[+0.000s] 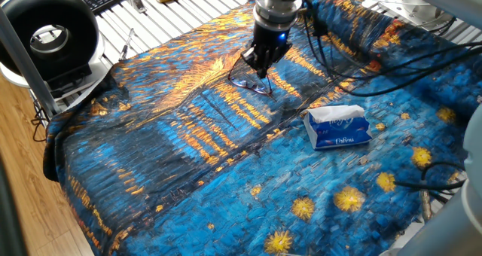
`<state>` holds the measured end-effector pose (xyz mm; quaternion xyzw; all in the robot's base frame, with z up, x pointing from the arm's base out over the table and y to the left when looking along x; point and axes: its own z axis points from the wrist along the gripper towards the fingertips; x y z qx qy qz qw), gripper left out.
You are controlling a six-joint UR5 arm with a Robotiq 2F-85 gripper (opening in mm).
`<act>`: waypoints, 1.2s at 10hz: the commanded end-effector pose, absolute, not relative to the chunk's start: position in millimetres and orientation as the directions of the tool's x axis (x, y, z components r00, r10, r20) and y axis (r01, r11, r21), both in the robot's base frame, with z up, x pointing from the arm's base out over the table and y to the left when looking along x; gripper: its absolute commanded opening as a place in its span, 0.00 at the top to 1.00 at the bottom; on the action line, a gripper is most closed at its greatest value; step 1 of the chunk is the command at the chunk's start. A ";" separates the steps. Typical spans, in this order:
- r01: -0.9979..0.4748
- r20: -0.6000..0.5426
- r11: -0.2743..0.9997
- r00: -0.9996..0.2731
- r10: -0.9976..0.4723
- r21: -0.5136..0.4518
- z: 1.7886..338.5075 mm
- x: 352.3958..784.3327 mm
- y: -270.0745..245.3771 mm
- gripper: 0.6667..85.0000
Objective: Unfold the leg of the glasses (with one hand)
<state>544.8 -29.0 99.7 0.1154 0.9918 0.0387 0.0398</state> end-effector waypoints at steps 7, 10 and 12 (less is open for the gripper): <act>0.233 -0.082 0.972 -0.969 0.234 0.013 65.8 540.5 -7.3 1.00; 0.207 -0.105 0.978 -0.973 0.207 0.012 59.3 543.2 -17.0 1.00; 0.201 -0.107 0.979 -0.974 0.201 0.009 57.6 543.4 -18.4 1.00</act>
